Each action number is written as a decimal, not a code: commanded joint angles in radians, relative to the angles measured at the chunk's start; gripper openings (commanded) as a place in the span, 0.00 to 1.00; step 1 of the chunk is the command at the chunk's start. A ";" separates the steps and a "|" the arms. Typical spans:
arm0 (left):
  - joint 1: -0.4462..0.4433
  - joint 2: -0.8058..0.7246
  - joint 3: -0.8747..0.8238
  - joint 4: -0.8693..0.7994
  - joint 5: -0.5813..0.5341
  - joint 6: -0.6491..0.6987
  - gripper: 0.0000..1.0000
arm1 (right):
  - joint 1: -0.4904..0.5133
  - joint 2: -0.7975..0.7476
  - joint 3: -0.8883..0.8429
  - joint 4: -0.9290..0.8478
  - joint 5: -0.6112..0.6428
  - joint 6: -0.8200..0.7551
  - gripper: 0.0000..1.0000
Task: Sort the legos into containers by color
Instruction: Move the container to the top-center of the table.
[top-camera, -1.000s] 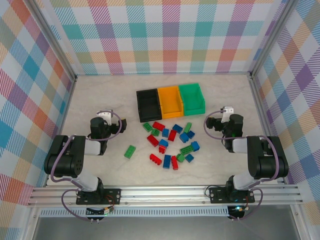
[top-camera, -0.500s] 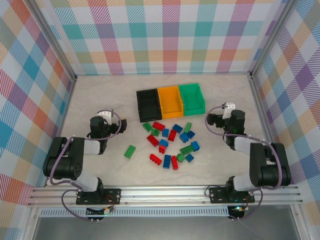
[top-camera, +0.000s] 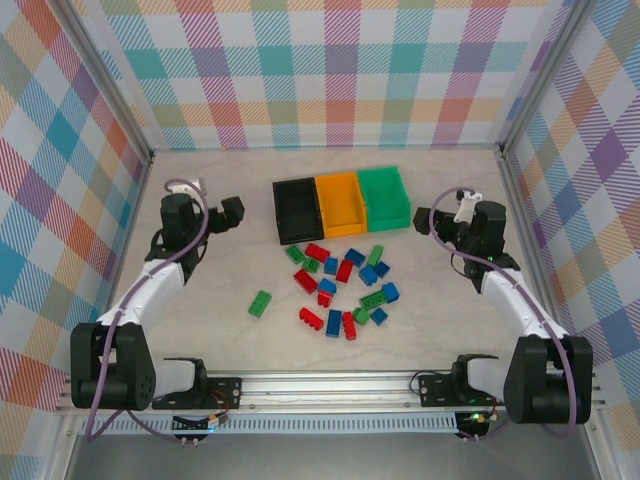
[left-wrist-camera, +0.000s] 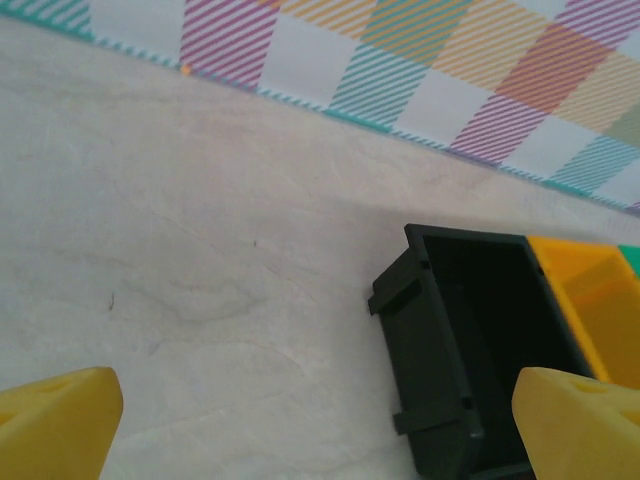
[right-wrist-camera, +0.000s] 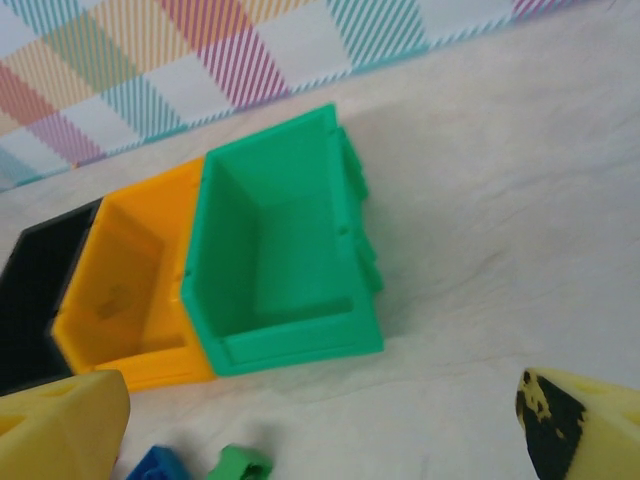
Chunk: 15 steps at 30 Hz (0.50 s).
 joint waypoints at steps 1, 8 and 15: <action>0.013 0.008 0.107 -0.294 0.048 -0.131 1.00 | -0.006 0.106 0.121 -0.152 -0.141 0.103 0.99; 0.012 0.046 0.245 -0.497 0.244 -0.143 1.00 | -0.003 0.486 0.454 -0.305 -0.238 0.162 0.99; 0.012 0.078 0.338 -0.654 0.286 -0.024 1.00 | 0.004 0.754 0.697 -0.350 -0.246 0.156 0.99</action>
